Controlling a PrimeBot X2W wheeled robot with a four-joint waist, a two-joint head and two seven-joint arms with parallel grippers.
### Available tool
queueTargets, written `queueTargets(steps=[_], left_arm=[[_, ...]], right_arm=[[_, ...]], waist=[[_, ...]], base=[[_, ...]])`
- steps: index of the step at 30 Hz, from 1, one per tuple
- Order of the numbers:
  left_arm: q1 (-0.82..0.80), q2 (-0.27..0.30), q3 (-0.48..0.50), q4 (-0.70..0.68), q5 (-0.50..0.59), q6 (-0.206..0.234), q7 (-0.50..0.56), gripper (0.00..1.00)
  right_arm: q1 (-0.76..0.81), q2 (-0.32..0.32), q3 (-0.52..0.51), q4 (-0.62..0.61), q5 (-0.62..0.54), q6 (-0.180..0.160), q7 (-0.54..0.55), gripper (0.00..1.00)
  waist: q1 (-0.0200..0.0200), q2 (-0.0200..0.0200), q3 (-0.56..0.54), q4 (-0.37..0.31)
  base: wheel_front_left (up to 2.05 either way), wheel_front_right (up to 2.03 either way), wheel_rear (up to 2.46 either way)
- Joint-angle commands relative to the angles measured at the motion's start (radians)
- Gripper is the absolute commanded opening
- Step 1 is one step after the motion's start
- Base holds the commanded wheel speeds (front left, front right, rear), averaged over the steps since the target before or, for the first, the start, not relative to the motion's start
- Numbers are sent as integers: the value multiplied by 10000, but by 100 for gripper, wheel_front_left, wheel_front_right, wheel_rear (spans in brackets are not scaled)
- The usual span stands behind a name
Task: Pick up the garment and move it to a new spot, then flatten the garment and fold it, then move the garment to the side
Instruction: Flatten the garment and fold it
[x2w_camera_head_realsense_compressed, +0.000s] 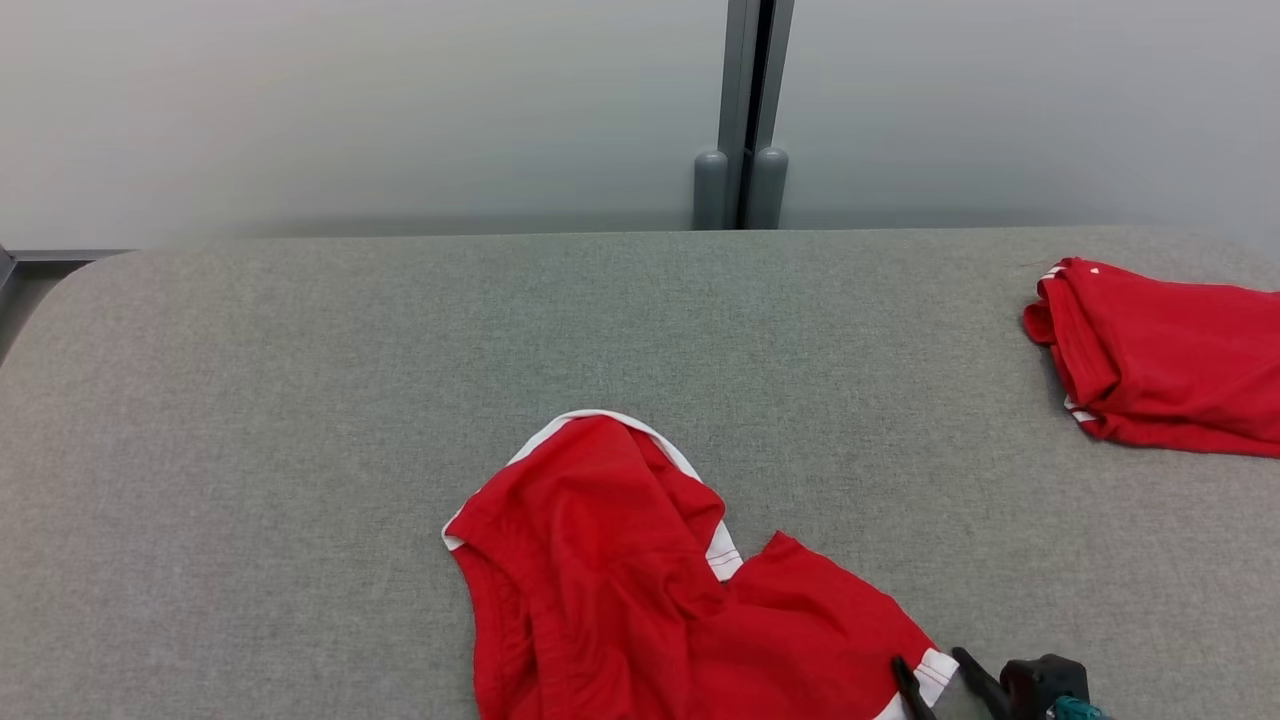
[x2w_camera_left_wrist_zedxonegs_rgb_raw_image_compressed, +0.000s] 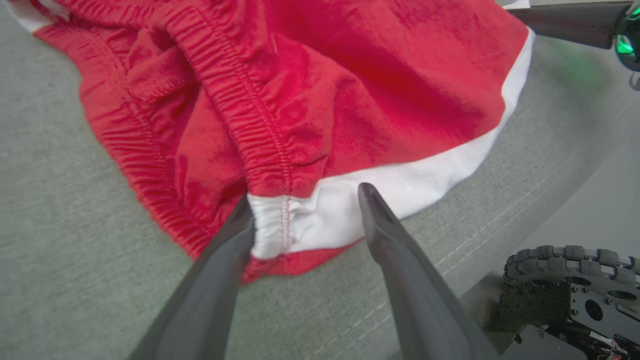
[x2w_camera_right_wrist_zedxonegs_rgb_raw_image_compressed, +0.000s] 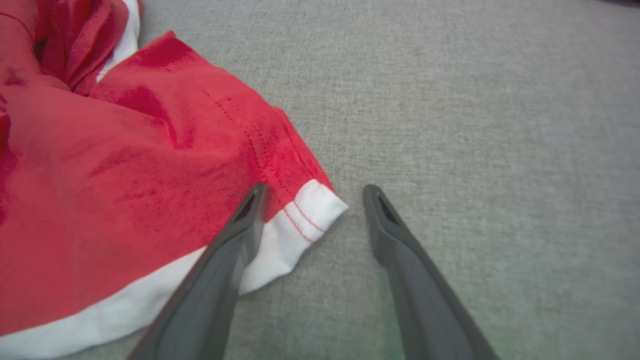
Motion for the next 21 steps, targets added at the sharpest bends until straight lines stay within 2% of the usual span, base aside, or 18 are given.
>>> queueTargets(steps=[1, 2, 3, 4, 13, 17, 21], left_arm=[[-194, -54, -6, 92, -102, -5, -48, 71], [-230, -63, -45, 149, -128, -6, -57, 47], [-260, -96, -84, 196, -178, -7, -106, 8], [-268, -155, -97, 243, -254, -7, -152, 0], [-852, -291, 205, -116, -646, -9, -692, 0], [-1672, -135, 682, -807, -867, -1, -811, 0], [-2998, 118, 1234, -1399, -1022, 2, -652, 0]], right_arm=[[98, 128, 263, 244, 236, 34, 227, 42], [144, 149, 358, 257, 422, 34, 241, 0], [164, 162, 432, 230, 493, 34, 205, 0], [173, 164, 503, 186, 553, 34, 116, 0], [-187, 149, 864, -1134, 1848, 31, -332, 0], [-932, 13, 944, -1924, 2621, 31, -226, 0], [-2439, -101, 873, -2240, 3215, 31, -89, 0]], waist=[[0, 0, -31, 10], [0, 0, -53, 12], [0, 0, -65, 8], [0, 0, -89, -4], [0, 0, -79, -128], [0, 0, 75, -214], [0, 0, 400, -356]], base=[[0, 0, 0], [0, 0, 0], [0, 0, 0], [0, 0, 0], [0, 0, 0], [0, 0, 0], [0, 0, 0]])
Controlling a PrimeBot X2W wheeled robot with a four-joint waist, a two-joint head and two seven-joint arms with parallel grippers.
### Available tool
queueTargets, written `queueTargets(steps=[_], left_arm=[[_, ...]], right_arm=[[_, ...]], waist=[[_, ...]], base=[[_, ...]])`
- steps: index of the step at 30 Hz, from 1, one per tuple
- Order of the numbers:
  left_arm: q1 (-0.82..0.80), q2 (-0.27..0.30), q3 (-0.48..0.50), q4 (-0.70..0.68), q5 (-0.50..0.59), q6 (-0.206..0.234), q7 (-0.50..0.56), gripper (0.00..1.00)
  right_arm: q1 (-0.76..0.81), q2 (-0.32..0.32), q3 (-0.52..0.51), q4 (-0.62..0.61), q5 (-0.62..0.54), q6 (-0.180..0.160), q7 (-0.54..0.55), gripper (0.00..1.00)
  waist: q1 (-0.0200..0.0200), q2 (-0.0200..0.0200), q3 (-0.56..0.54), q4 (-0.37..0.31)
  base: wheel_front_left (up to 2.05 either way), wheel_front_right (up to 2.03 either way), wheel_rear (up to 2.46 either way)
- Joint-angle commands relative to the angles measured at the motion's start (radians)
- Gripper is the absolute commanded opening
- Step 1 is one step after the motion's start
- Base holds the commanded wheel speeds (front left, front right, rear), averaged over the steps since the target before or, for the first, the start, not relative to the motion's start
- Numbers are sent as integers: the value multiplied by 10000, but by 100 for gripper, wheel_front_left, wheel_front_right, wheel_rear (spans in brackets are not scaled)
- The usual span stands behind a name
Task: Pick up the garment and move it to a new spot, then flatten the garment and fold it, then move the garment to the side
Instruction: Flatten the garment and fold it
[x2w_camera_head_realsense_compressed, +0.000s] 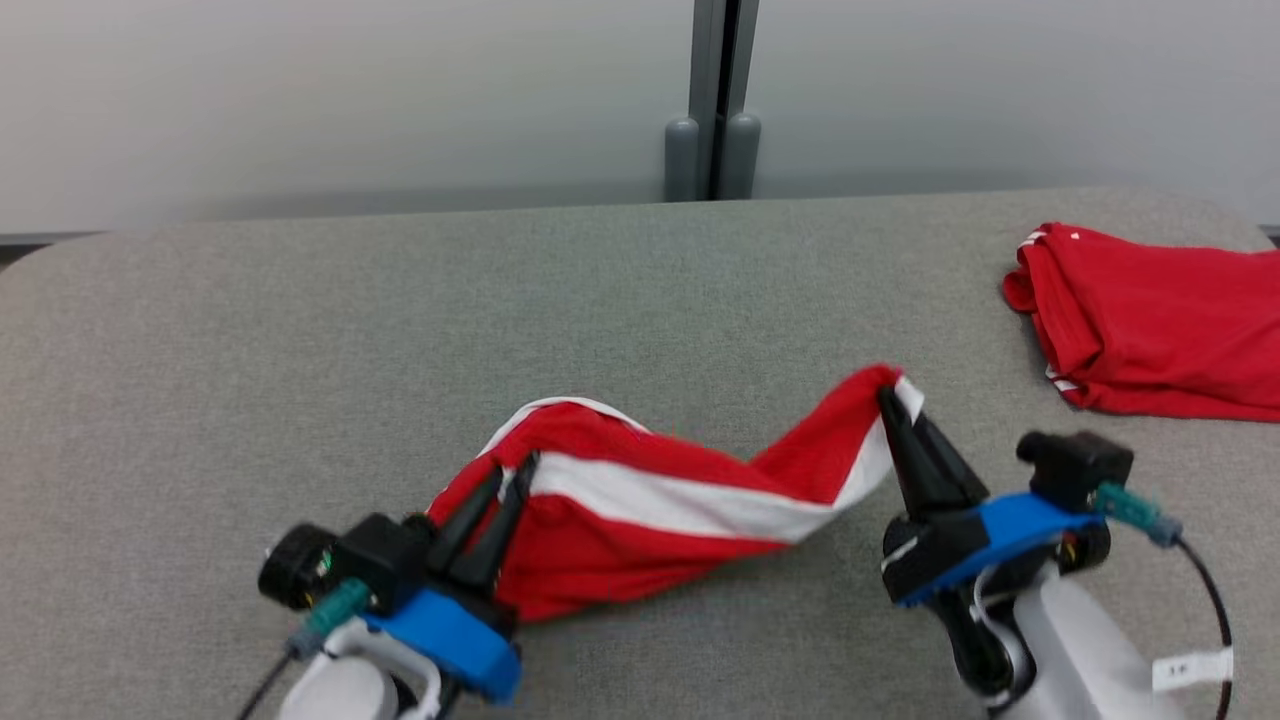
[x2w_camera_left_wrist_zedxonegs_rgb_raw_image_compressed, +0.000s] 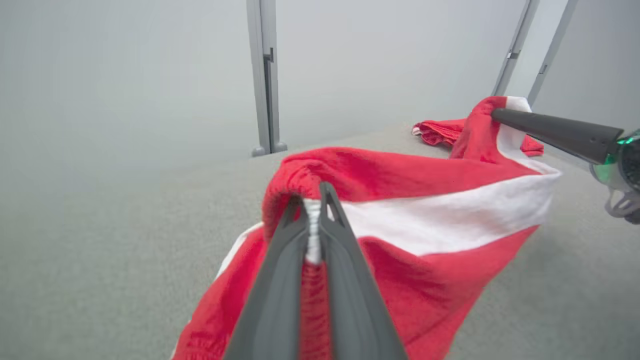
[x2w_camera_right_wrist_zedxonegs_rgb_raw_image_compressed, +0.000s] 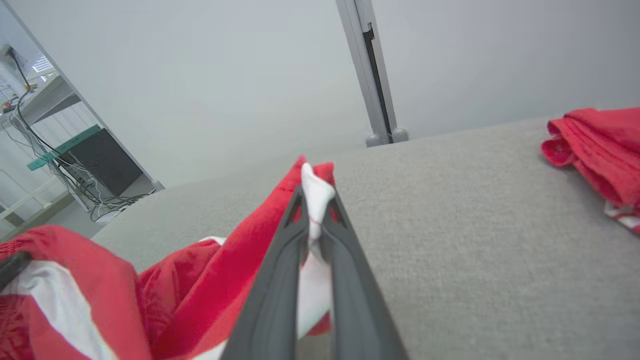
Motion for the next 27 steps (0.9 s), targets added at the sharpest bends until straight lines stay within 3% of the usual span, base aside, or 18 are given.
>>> queueTargets(steps=[1, 6, 8, 12, 19, 23, 27], left_arm=[[-714, 97, 236, -202, -64, 2, 38, 0], [-3040, 206, 980, -238, -1172, -9, 445, 0], [-4250, 527, 927, -107, -1393, -9, 668, 0], [-6749, 645, 816, 510, -2303, -11, 953, 0], [-10816, 549, 209, 2194, -3326, -13, 781, 0], [-12350, 463, -299, 2935, -3742, -13, 414, 0], [-12899, 444, -976, 3530, -4201, -14, 47, 0]], right_arm=[[-778, 5, -71, -10, 193, 27, 66, 0], [-3528, 173, -174, 899, 1018, 27, 601, 0], [-4803, 230, -186, 1435, 1368, 27, 905, 0], [-7397, 261, -662, 2729, 2033, 25, 1163, 0], [-11470, 285, -1253, 4939, 3253, 27, 597, 0], [-12945, 273, -1267, 5949, 3628, 27, 29, 0], [-13381, 290, -833, 6574, 3942, 27, -228, 0]], waist=[[0, -3, 173, -43], [0, -3, 933, -249], [0, -3, 1325, -289], [0, -3, 2095, -306], [0, -3, 2882, -477], [0, -3, 3076, -595], [0, -3, 3172, -671]], base=[[0, 0, 0], [0, 0, 0], [0, 0, 0], [0, 0, 0], [0, 0, 0], [0, 0, 0], [0, 0, 0]])
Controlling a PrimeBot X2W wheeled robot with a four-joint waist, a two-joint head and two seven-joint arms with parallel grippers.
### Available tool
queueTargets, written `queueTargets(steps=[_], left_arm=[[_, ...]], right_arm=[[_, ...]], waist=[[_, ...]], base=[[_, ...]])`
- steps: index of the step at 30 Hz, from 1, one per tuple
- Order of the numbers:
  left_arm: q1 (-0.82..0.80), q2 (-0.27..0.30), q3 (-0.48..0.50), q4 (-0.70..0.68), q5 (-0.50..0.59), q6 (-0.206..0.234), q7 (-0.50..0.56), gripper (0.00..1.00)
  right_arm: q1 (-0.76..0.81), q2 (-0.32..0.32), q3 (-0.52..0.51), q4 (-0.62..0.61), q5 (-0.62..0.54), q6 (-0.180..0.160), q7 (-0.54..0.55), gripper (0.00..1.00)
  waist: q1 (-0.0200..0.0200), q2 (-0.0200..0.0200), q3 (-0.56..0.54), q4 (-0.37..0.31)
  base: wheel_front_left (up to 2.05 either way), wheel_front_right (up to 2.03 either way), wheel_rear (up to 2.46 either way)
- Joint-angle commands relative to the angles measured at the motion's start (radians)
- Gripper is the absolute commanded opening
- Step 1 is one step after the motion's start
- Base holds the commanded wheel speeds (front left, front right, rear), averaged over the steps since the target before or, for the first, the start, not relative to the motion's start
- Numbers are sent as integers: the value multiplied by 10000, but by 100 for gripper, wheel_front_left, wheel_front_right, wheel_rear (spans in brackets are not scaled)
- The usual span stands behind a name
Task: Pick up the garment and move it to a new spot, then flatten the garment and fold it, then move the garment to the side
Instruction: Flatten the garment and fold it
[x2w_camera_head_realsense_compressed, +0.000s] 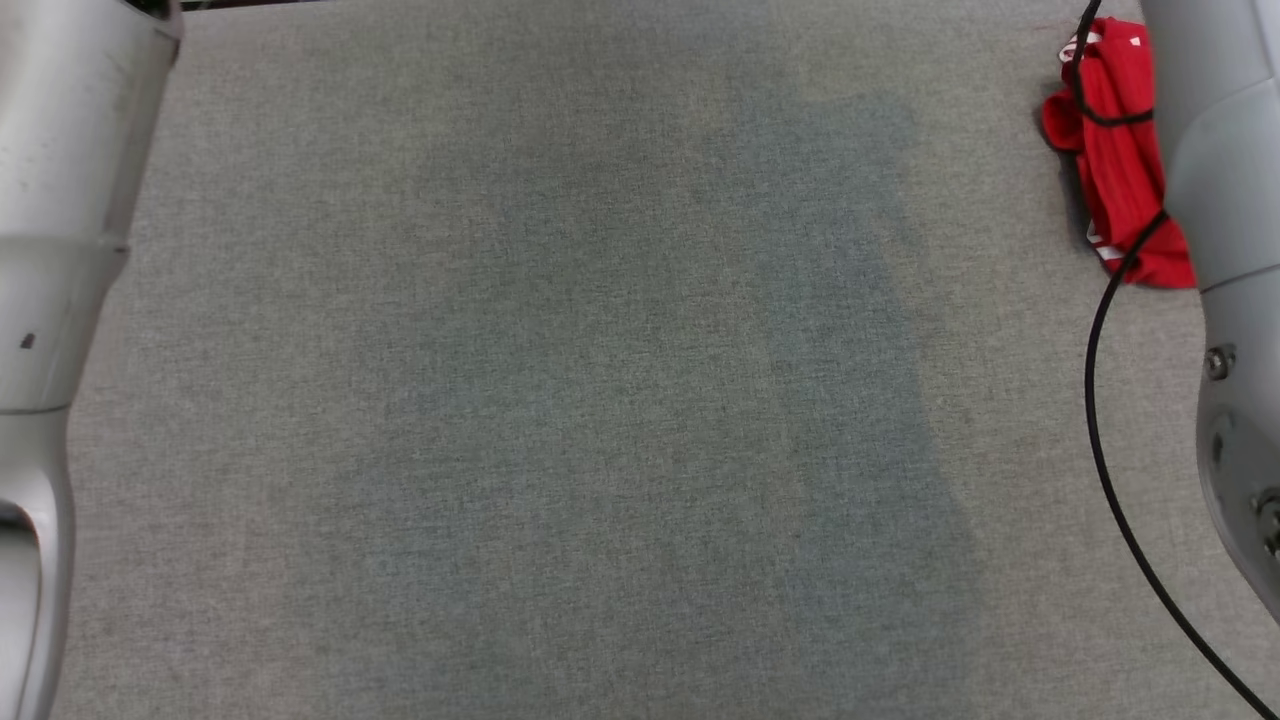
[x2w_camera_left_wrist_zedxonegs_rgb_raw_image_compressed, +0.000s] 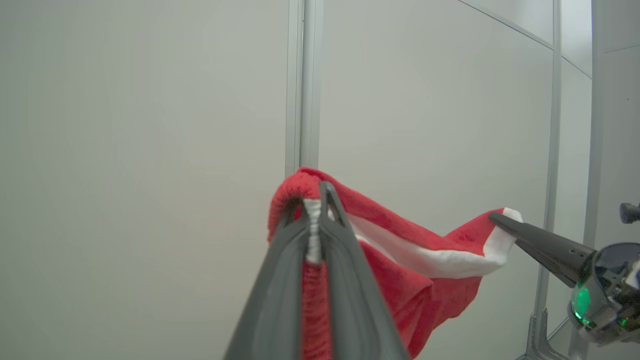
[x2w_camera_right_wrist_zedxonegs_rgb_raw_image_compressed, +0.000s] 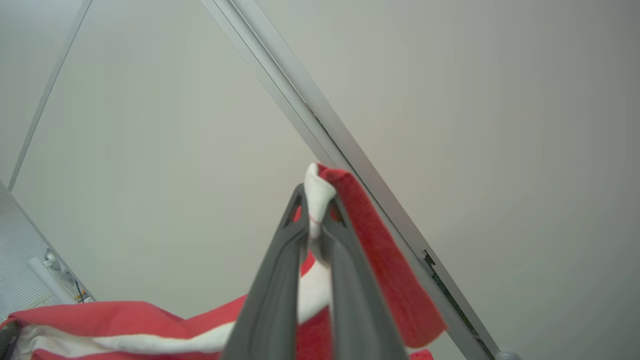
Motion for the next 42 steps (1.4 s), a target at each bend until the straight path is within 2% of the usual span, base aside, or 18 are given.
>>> queueTargets(steps=[1, 4, 8, 10, 11, 17, 23, 29, 34, 42], left_arm=[[80, 16, -298, 195, -217, -12, -206, 0], [765, 105, -855, 377, -512, -12, -564, 0], [2233, 151, -1229, 447, -349, -12, -875, 0], [3135, 164, -1005, 175, -7, -12, -901, 0], [3135, 164, -1005, 175, -7, -12, -901, 0], [6742, -36, -261, -917, 1224, 109, -902, 0], [10072, -293, 749, -2241, 1985, 167, -903, 0], [12477, -453, 908, -3124, 2462, 123, -904, 0], [13764, -425, 779, -3540, 2722, 162, -905, 0], [15222, -219, 740, -4213, 2879, 284, -905, 0]], right_arm=[[133, 4, 323, 187, 101, 27, -87, 0], [902, -3, 990, 184, 248, 27, -191, 0], [2525, -32, 2131, -158, -172, 25, -438, 0], [3492, -49, 2544, -393, -230, 27, -498, 0], [3492, -49, 2544, -393, -230, 27, -498, 0], [6606, -430, 3049, -1615, 269, 25, -593, 0], [9513, -863, 3007, -3156, 407, 27, -602, 0], [11960, -1204, 2643, -4359, 490, 27, -604, 0], [13789, -1308, 2151, -5270, 394, 27, -604, 0], [16031, -1000, 946, -7064, 17, 27, -210, 0]], waist=[[0, -2, 19, -15], [0, -2, -34, 8], [0, -2, -161, 130], [0, -2, -239, 157], [0, -2, -239, 157], [0, -2, -732, 223], [0, -2, -1434, 214], [0, -2, -2202, 340], [0, -2, -2726, 489], [0, -2, -3072, 545]], base=[[0, 0, 0], [0, 0, 0], [0, 0, 0], [0, 0, 0], [0, 0, 0], [0, 0, 0], [0, 0, 0], [0, 0, 0], [0, 0, 0], [0, 0, 0]])
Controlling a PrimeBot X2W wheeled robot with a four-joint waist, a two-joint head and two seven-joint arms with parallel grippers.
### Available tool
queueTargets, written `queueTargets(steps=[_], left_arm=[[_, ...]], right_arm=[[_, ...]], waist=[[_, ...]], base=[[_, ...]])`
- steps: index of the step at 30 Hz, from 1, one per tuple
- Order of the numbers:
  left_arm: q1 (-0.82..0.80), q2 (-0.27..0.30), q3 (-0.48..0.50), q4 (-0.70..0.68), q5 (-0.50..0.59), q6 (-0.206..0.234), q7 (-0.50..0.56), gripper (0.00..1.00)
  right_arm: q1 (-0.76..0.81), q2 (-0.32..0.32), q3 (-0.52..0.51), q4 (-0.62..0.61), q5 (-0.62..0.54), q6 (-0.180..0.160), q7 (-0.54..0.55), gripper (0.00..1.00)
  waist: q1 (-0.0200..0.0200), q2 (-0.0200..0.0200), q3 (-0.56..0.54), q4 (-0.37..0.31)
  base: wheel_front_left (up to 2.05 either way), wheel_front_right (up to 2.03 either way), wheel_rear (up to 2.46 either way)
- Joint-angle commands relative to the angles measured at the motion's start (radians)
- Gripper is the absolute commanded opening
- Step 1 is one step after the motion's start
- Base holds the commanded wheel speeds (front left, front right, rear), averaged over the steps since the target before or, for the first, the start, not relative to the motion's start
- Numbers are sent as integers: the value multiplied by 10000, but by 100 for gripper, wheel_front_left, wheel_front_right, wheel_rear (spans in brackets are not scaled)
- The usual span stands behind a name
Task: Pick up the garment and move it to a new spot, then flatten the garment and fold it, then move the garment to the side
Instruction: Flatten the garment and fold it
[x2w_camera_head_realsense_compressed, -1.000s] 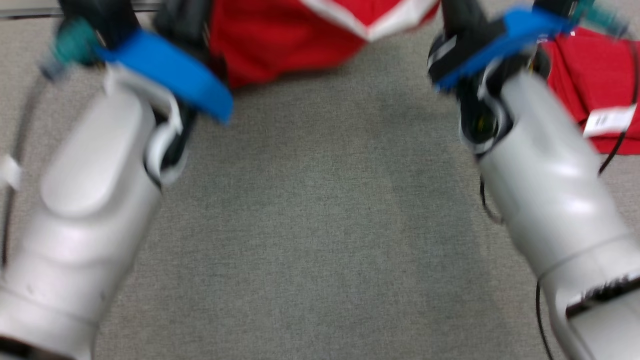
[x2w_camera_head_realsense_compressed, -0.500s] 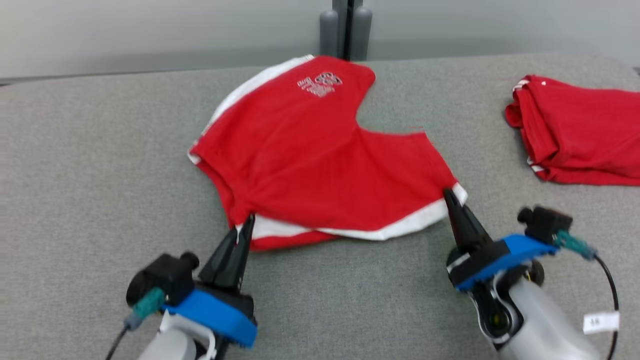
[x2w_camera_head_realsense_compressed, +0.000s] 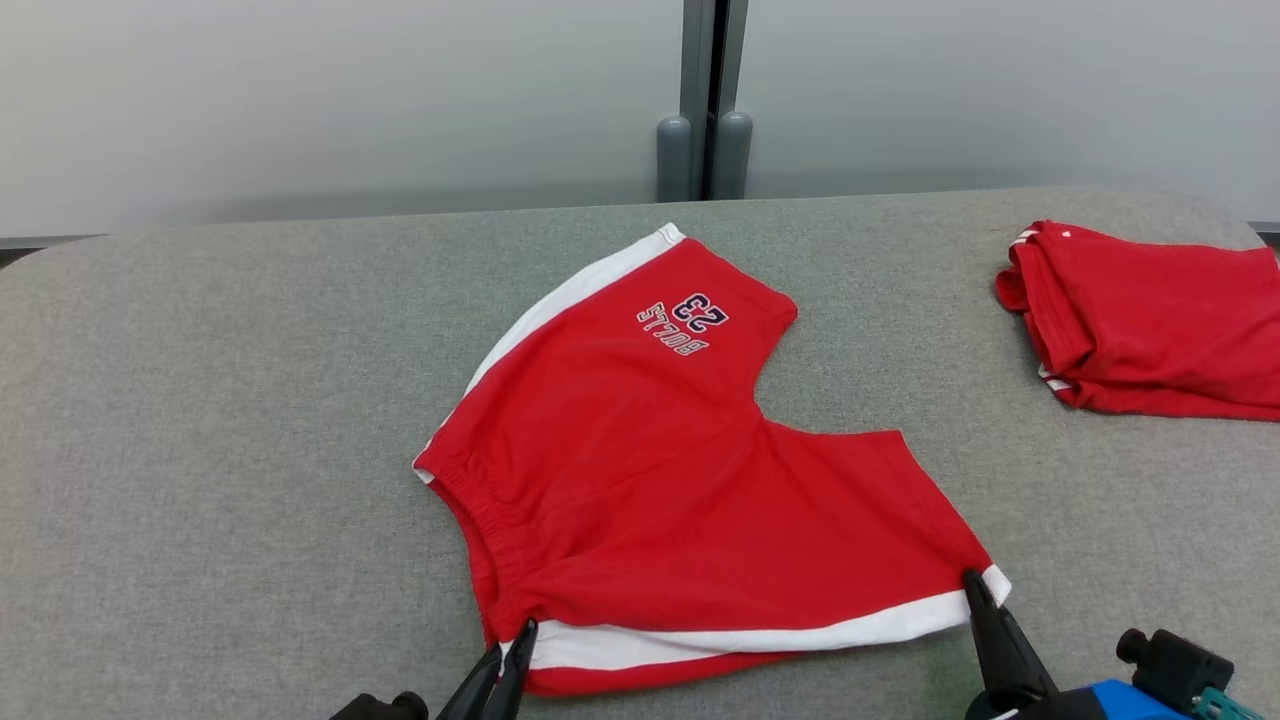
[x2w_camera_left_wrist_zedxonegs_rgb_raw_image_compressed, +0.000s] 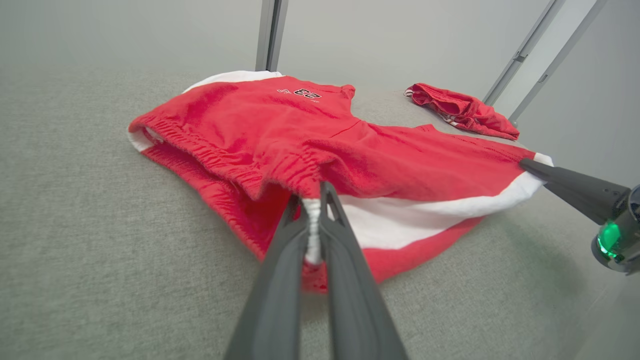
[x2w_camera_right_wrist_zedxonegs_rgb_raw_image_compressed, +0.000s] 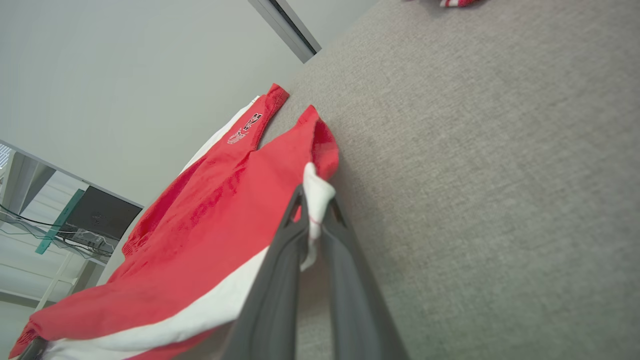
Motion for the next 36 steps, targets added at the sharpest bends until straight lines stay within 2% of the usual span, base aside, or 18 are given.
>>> queueTargets(steps=[1, 4, 10, 17, 22, 23, 27, 36], left_arm=[[16, 84, 38, -102, 58, -3, -43, 0], [-128, 41, -2, -202, 125, -38, -43, 0], [-626, -156, -93, -249, 241, -117, -43, 0], [-1624, -335, 226, -191, 246, -212, -43, 0], [-2638, -576, 512, 154, 174, -281, -43, 0], [-3018, -706, 605, 321, 119, -298, -43, 0], [-3724, -956, 835, 710, -9, -307, -43, 0], [-4676, -1426, 1020, 1334, -218, -290, -43, 0]], right_arm=[[203, 102, -208, -281, -81, 25, 106, 0], [362, 311, -687, -784, -277, 25, 507, 0], [-447, 614, -1364, -1426, -756, 25, 1139, 0], [-2326, 682, -1875, -1154, -1211, 25, 1759, 0], [-4328, 635, -1845, 10, -1796, 25, 2077, 0], [-5144, 609, -1755, 635, -2029, 25, 2201, 0], [-6776, 622, -1716, 2081, -2466, 25, 2264, 0], [-9916, 772, -1690, 5448, -3478, 24, 1712, 0]], waist=[[2, 3, -7, 6], [2, 3, -23, 10], [2, 3, 28, 135], [2, 3, 553, 439], [2, 3, 1219, 770], [2, 3, 1475, 906], [2, 3, 1983, 1257], [2, 3, 2871, 1918]], base=[[0, 0, 0], [0, 0, 0], [0, 0, 0], [0, 0, 0], [0, 0, 0], [0, 0, 0], [0, 0, 0], [0, 0, 0]])
